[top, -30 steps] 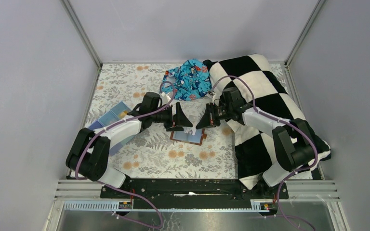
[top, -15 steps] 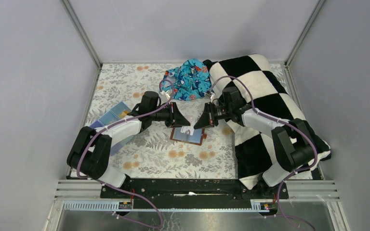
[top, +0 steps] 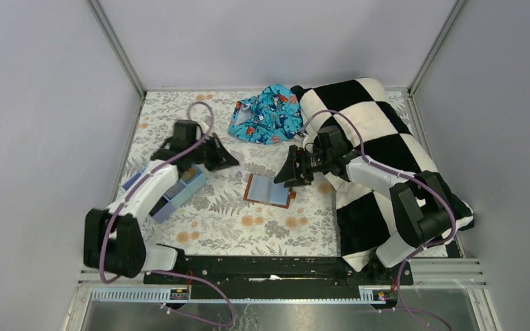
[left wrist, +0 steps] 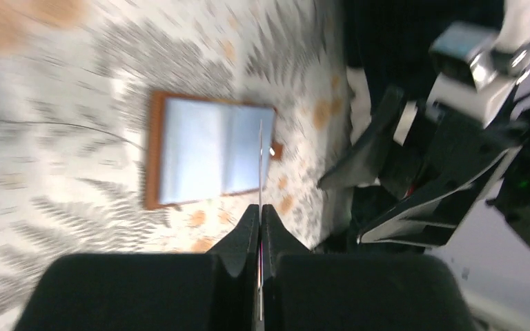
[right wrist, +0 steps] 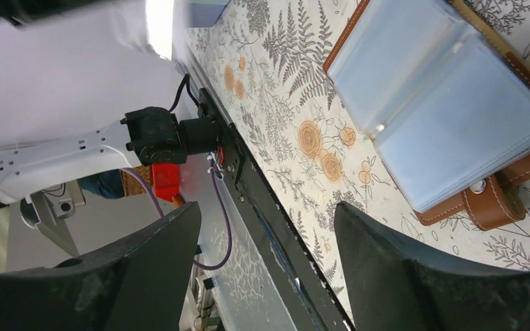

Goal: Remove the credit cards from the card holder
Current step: Place the credit card in the storage box.

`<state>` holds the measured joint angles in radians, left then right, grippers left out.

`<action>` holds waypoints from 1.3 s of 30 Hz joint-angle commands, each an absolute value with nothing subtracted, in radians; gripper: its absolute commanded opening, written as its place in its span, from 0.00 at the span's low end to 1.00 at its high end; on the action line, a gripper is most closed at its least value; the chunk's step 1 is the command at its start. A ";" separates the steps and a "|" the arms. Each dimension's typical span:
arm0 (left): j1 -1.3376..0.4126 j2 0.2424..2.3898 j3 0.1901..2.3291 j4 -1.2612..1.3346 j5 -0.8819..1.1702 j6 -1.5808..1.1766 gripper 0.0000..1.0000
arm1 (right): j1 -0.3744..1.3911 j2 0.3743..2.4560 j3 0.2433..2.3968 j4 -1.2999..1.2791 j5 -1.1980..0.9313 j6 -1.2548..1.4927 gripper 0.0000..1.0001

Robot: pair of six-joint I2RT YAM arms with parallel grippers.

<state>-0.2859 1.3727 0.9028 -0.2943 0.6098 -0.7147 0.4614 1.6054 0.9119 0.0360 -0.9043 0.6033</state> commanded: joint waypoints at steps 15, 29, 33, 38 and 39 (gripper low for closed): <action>0.371 1.114 0.857 -0.639 0.442 -0.508 0.00 | 0.462 1.627 1.005 -0.036 -0.873 0.574 0.86; 0.379 1.142 0.810 -0.544 0.266 -0.536 0.00 | 0.462 1.671 0.991 -0.030 -0.883 0.578 0.87; 0.379 1.172 0.813 -0.525 0.227 -0.544 0.00 | 0.467 1.683 0.977 -0.009 -0.899 0.597 0.86; 0.379 1.183 0.800 -0.482 0.199 -0.573 0.00 | 0.467 1.675 0.976 -0.009 -0.904 0.595 0.86; 0.379 1.185 0.798 -0.473 0.192 -0.577 0.00 | 0.468 1.674 0.977 -0.009 -0.904 0.594 0.86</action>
<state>0.3733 1.1809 0.7902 -0.5545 0.2459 -0.5510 0.4610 1.6752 0.9714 -0.0319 -0.8814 0.5919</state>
